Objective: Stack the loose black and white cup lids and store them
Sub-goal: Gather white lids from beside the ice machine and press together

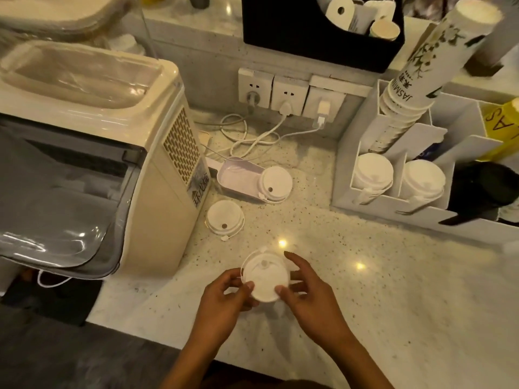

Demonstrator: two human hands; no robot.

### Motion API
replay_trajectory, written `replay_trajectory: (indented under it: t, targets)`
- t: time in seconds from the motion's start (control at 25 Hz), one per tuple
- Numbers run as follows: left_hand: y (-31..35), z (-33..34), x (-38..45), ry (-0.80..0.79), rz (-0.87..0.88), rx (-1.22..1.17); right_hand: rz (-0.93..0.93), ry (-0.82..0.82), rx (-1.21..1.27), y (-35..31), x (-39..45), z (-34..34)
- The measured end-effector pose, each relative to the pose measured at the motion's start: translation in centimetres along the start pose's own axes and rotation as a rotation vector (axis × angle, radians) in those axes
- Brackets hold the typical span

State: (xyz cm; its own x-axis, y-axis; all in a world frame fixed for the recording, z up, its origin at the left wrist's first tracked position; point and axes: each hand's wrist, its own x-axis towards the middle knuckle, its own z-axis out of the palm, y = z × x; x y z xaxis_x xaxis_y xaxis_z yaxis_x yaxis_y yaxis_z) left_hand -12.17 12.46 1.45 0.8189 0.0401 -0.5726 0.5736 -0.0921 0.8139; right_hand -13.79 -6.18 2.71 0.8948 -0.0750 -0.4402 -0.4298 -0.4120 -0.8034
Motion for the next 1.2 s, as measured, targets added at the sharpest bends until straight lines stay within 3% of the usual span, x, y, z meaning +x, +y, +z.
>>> replay_trajectory:
  t: [0.28, 0.4, 0.72, 0.96, 1.2]
  targets:
    - [-1.4, 2.3, 0.4, -0.051, 0.048, 0.241, -0.19, 0.075, -0.418, 3.2, -1.6, 0.7]
    - [-1.9, 3.5, 0.5, -0.097, 0.121, 0.425, -0.158, 0.179, -0.481, 4.3, -1.9, 0.7]
    - [-4.1, 5.8, 0.1, -0.187, 0.408, 0.868, -0.046, 0.222, -0.544, 7.3, -2.6, -0.2]
    - [-4.2, 6.1, 0.2, -0.177, 0.44, 0.919, -0.009, 0.234, -0.596, 7.8, -2.5, -0.4]
    - [-3.7, 6.1, 0.7, -0.219, 0.307, 0.853, 0.085, 0.14, -0.705, 6.6, -2.4, 0.0]
